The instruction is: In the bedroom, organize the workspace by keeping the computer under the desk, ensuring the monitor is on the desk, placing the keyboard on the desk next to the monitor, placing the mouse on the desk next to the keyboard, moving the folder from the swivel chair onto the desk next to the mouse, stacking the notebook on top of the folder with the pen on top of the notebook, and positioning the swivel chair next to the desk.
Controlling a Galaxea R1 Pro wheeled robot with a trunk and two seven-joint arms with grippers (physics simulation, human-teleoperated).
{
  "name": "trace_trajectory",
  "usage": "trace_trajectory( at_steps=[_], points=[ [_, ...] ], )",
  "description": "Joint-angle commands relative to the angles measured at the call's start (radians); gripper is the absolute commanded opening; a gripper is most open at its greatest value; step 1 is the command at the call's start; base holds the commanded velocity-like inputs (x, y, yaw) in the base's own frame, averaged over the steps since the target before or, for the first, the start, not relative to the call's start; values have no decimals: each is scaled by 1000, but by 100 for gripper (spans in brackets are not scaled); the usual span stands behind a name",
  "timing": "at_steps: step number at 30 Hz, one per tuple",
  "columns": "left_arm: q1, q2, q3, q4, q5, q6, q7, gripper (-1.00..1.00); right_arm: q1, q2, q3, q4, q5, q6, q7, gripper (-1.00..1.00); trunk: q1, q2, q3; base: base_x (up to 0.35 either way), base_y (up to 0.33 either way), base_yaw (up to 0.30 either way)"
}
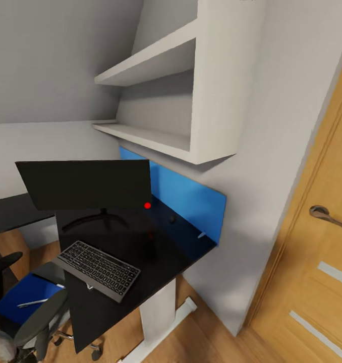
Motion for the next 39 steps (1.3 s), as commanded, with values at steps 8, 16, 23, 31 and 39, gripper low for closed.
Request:
trace_trajectory(
  at_steps=[8,16,23,31,39],
  points=[
    [0,-1,4,-1,-2,-2,2,100,-1,0,1,41,11,1,-10,100,0,-1,-1,-282,-2,284],
    [0,-1,4,-1,-2,-2,2,100,-1,0,2,46,11,0,-10,100,0,-1,-1,-328,0,284],
    [0,-1,3,-1,-2,-3,2,100,-1,0,2,45,11,0,-10,100,0,-1,-1,-150,0,284],
    [0,-1,4,-1,-2,-3,2,100,-1,1,1,45,11,0,-11,100,0,-1,-1,-9,0,284],
    [0,-1,4,-1,-2,-3,2,100,-1,2,1,45,11,0,-11,100,0,-1,-1,-111,45,284]
  ],
)
